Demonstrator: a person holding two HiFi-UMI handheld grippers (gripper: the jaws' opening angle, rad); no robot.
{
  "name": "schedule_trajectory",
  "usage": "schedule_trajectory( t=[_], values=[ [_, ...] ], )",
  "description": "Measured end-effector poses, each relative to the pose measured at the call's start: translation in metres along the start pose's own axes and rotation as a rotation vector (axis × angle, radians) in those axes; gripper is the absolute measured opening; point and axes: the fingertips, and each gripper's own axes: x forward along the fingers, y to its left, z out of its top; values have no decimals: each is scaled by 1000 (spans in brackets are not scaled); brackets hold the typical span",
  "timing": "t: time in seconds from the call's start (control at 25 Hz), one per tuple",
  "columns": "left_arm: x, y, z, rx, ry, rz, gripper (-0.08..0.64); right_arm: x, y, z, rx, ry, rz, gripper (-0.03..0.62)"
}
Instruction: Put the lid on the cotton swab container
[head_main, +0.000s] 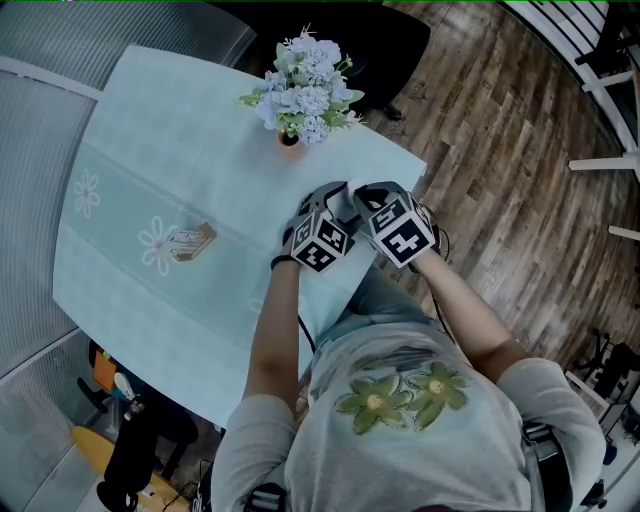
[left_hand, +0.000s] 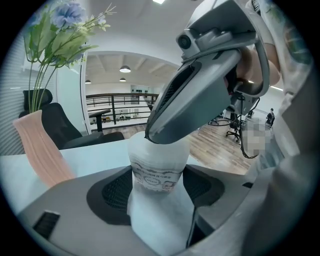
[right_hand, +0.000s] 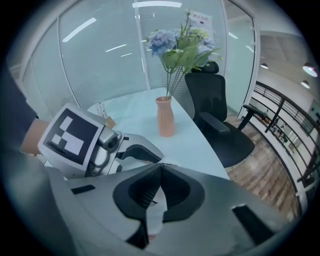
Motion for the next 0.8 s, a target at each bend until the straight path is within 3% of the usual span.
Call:
schedule_trajectory(
  t=[0.2,0.52,0.8],
  values=[
    [-4,-1,1,-16,28,32,313,-2,1,1,14,-47,-17,2],
    [-34,-4,16,-48,7,79,262,-16,0,6,-16,-215,-69,2],
    [-80,4,48,-117,-116,199,172,-57,0,16,33,-383,-102,1]
  ],
)
